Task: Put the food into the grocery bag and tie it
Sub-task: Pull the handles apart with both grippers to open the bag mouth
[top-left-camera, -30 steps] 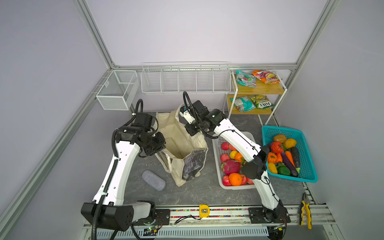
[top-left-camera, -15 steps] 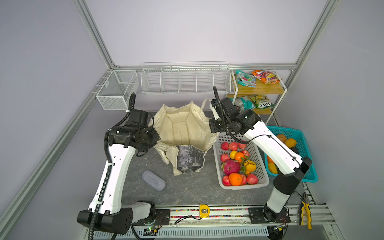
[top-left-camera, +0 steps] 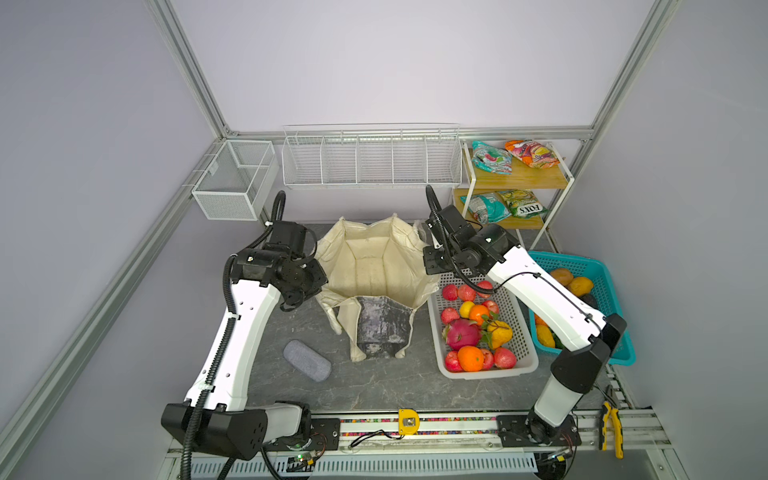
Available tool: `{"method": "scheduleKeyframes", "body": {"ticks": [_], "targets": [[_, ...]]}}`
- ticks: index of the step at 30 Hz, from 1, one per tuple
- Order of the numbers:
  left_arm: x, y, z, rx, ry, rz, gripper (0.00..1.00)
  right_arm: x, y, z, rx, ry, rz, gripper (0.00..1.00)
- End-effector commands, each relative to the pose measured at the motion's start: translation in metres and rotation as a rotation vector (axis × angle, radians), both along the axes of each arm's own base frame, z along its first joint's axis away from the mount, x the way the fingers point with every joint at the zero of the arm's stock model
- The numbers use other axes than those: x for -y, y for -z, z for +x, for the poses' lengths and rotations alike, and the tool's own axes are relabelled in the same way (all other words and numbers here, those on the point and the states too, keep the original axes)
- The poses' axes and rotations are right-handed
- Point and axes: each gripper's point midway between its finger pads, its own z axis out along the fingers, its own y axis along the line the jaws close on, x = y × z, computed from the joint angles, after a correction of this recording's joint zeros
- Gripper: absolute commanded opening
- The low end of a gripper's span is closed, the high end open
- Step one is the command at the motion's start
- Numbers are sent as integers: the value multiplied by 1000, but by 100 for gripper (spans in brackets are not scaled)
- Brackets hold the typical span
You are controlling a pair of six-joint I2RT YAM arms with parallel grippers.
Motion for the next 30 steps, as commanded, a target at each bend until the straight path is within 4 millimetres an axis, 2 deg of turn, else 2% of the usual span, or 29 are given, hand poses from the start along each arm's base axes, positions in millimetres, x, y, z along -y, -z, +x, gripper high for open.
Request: {"method": "scheduleKeyframes", "body": {"ticks": [1,5,8,13,15,18,21,25,30], "targets": [[1,7,-10,-21,31,0,0,0,5,-14,-32,-11,-9,7],[1,24,-21,-89,47,4,0,-3,17,-21,-59,-20,-27,7],[-1,30,-25,-108,55,16,0,-4,26,-25,-73,-23,-38,7],[-1,28,-25,-98,57,14,21,-7,32,-32,-89,-26,-36,7],[-3,26,-26,-91,49,21,36,-7,33,-34,-91,-26,-35,7],[-5,26,-25,-84,49,38,48,-8,37,-36,-96,-26,-36,7],[-12,26,-22,-85,60,88,55,-6,40,-37,-99,-19,-43,7],[-24,21,-16,-81,74,179,59,-4,42,-38,-97,-13,-42,7],[-33,29,-11,-111,94,248,63,-3,41,-38,-96,-11,-41,7]]}}
